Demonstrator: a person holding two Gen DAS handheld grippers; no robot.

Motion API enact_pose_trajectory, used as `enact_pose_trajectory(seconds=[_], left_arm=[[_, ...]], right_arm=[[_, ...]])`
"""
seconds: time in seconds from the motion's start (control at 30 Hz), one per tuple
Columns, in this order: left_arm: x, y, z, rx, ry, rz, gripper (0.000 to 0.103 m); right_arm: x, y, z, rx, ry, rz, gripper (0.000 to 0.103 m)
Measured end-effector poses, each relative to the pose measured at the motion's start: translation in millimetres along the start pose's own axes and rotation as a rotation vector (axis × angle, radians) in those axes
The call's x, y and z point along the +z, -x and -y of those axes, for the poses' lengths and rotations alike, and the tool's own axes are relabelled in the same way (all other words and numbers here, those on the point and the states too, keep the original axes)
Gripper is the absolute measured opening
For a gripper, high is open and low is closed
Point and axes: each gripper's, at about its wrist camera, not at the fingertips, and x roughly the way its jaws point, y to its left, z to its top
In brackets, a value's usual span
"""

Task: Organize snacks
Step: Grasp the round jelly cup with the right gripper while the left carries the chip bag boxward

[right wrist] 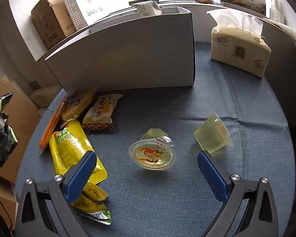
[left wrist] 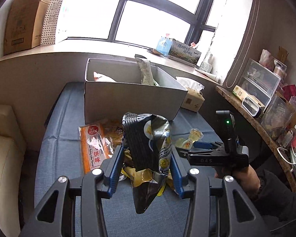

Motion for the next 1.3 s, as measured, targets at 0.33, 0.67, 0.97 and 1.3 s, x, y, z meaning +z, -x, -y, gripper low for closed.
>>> enact_pose_trajectory(seconds=[0.33,0.67,0.97,1.3], left_arm=[[-3,-9,5,-0.010,-0.006,-0.017,0.049],[3,-8,7,-0.014,-0.015,-0.003,0.049],[50,-10,17,-0.046,-0.055,0.074,0.049],[134,-46,8,-0.028,-0.034,0.123,0.049]], right_arm=[[-10,5,4,0.005,0.017,0.023,0.050],[-13,60,12,0.090,-0.009,0.156,0.049],[17,109,-6,0.142,0.018,0.273,0.049],[76,122,-33,0.170,0.101,0.352,0.049]])
